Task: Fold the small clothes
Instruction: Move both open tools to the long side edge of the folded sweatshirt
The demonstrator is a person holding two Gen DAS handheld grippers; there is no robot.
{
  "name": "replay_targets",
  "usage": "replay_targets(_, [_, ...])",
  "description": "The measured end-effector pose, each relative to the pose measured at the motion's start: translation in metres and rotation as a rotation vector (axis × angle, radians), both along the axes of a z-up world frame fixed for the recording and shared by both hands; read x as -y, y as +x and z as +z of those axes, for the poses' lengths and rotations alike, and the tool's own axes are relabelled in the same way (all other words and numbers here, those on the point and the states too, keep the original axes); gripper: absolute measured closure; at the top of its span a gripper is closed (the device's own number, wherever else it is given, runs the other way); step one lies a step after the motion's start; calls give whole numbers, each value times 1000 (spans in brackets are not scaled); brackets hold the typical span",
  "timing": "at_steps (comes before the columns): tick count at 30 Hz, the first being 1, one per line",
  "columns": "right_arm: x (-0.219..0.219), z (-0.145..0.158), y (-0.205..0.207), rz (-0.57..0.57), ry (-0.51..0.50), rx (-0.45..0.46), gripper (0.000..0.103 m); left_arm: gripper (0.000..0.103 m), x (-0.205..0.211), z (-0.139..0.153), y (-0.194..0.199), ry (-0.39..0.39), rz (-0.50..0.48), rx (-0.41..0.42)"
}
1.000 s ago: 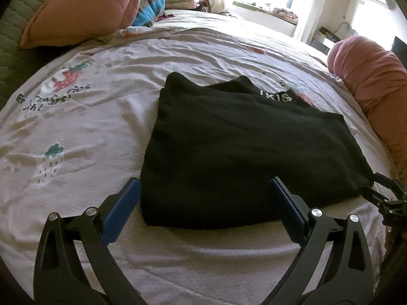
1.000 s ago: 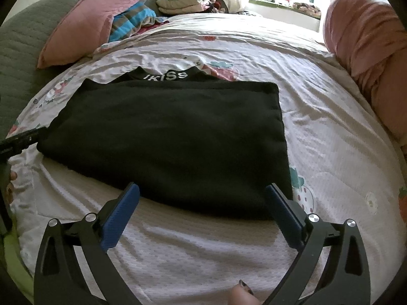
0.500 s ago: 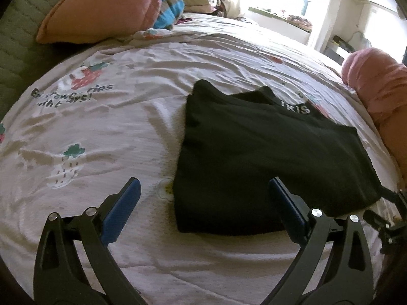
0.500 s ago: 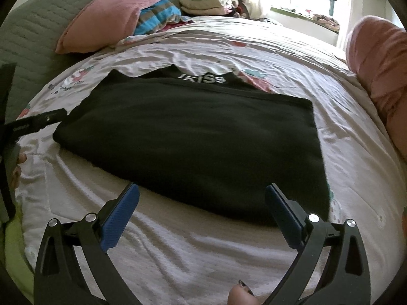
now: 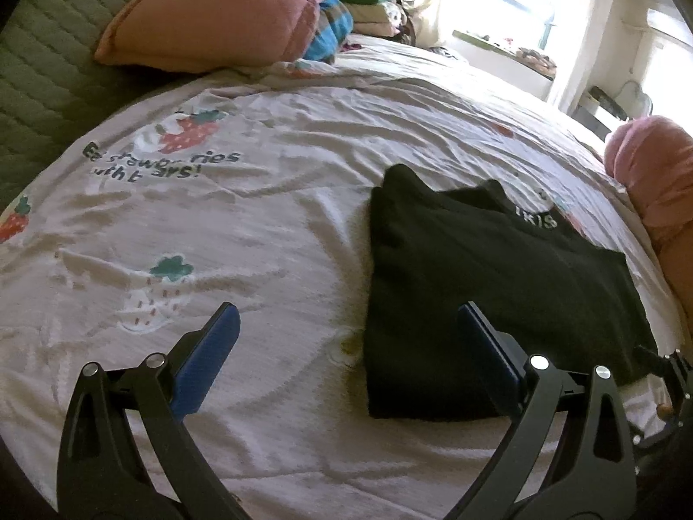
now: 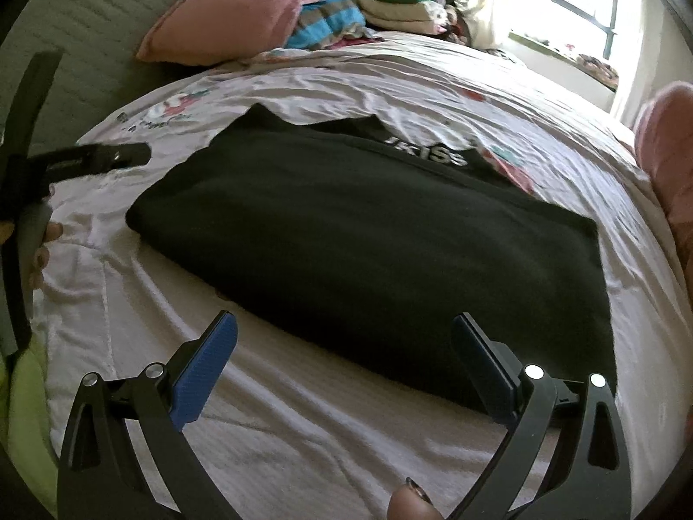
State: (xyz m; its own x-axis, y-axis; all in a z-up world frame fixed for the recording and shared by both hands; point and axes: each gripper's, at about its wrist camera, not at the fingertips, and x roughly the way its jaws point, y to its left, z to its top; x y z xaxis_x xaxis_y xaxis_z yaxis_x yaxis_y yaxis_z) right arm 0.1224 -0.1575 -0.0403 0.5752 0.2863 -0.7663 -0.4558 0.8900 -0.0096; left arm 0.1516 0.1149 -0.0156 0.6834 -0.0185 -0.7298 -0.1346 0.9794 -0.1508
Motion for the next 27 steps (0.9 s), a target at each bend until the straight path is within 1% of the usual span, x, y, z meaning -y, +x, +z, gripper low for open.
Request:
replay_targets(6, [-33, -1, 0, 70, -34, 26, 5, 9, -8, 7, 5, 19, 19, 16])
replay_targets(17, [-87, -11, -3, 193, -131, 90, 5, 9, -13, 5, 14, 50, 30, 4])
replay_targets(22, [-105, -19, 0, 216, -185, 113, 5, 10, -17, -1, 19, 54, 42, -13])
replay_targets(27, [-123, -30, 3, 235, -268, 159, 5, 10, -22, -6, 25, 46, 56, -24])
